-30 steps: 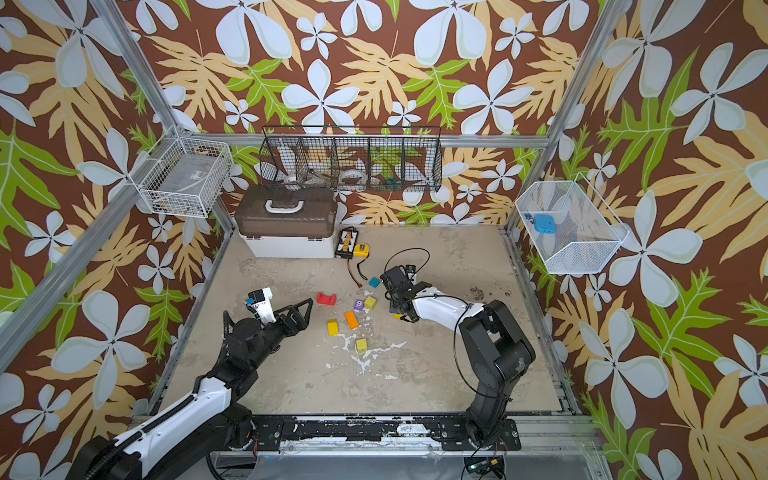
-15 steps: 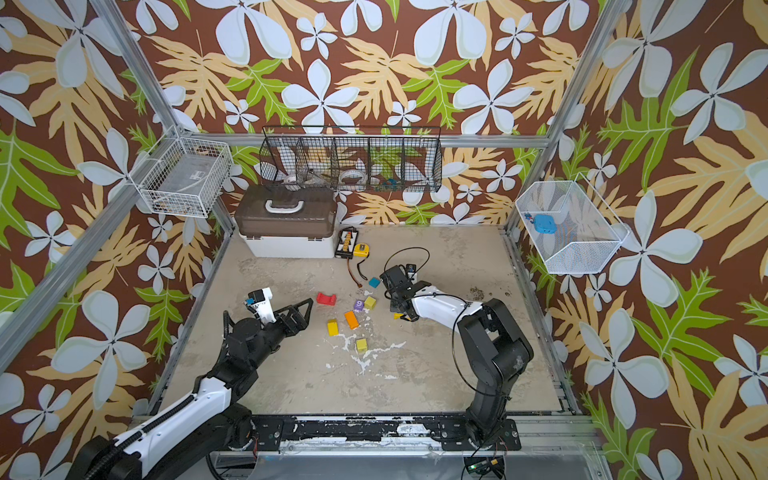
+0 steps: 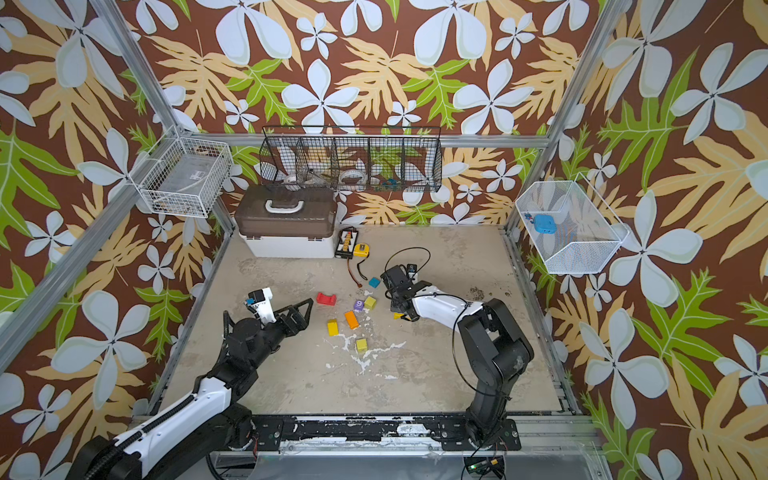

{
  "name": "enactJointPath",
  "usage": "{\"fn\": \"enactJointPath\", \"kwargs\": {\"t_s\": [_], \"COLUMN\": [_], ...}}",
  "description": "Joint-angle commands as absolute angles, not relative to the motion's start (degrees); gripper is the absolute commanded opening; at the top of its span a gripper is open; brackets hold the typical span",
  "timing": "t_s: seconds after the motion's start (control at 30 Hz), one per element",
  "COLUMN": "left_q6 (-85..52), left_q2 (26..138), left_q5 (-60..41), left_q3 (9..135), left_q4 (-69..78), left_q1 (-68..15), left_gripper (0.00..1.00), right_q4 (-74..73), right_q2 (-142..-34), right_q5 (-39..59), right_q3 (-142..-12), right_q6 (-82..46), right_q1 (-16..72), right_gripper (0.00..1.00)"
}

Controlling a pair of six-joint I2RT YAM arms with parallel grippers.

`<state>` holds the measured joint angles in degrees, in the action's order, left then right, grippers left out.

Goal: Build the wood block tower
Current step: 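Lower the pink bar onto the wood arch block with the right gripper, then open and raise the right gripper off the pink bar while the left arm reaches forward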

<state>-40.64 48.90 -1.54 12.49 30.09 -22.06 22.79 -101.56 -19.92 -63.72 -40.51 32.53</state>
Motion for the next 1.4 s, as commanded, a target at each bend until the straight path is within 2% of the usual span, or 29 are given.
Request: {"fn": "enactJointPath", "kwargs": {"t_s": [0.0, 1.07, 1.23, 1.37], "left_q6": [-40.87, -40.96, -41.05, -41.04], "left_q2": [48.87, 48.68, 48.69, 48.67], "left_q5": [-1.67, -1.89, -1.85, -1.93], "left_q3": [12.93, 12.98, 12.92, 12.96], "left_q4": [31.38, 31.31, 31.38, 31.33], "left_q1": [-22.06, -22.06, -22.06, -22.1], "left_gripper": [1.0, 1.0, 1.0, 1.0], "right_q4": [23.03, 21.92, 22.21, 22.15], "right_q2": [-101.2, -102.37, -102.79, -102.61], "right_q5": [-20.56, -19.07, -19.07, -19.07], "right_q3": [-63.6, -64.2, -64.5, -64.51], "right_q6": [-41.36, -41.92, -41.84, -41.75], "right_q1": [32.52, 32.17, 32.11, 32.22], "right_gripper": [0.35, 0.36, 0.42, 0.51]}}
